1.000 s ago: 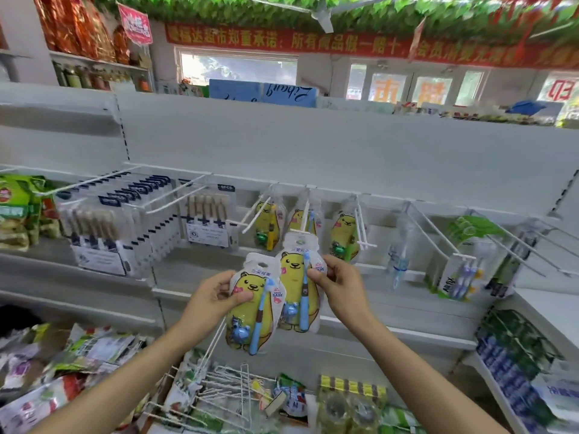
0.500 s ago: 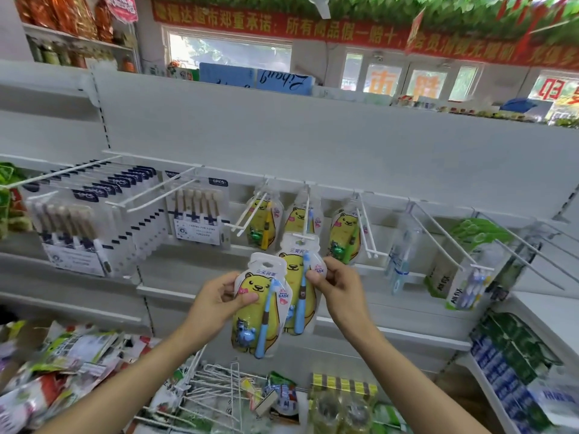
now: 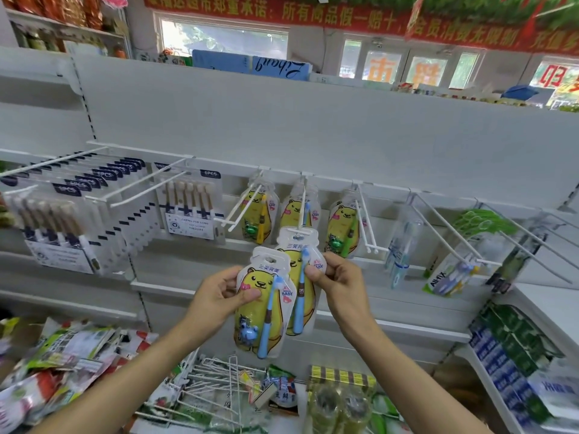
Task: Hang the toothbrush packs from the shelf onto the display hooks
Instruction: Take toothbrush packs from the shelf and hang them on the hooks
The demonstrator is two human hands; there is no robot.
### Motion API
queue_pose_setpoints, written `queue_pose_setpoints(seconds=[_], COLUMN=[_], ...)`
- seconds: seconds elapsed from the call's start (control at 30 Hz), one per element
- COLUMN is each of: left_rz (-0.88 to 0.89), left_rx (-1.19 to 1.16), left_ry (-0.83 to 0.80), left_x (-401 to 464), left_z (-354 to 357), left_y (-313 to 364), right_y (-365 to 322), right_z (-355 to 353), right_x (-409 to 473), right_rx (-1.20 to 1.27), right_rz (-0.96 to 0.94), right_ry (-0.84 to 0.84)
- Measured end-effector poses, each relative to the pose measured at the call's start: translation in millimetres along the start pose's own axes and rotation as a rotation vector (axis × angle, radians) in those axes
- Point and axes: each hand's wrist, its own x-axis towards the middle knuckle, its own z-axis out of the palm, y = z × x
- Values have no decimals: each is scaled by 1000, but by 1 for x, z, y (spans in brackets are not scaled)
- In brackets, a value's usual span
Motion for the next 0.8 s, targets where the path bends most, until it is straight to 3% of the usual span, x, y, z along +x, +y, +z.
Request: queue_pose_setpoints(seconds=[0.2, 0.43, 0.63, 0.8], left_rz=[-20, 16, 38, 53], left_rx=[-24, 12, 27, 42], left_ry=[-25, 9, 3, 28], left_x=[0, 1, -1, -3], left_z=[0, 4, 12, 18], left_y=[5, 10, 10, 9], right_y=[-5, -18, -16, -4], right_z=[-2, 4, -4, -18], right_x=[0, 11, 2, -10], right_rx=[82, -55, -35, -98], right_rz=[79, -18, 68, -5], right_ry=[-42, 32, -57, -43])
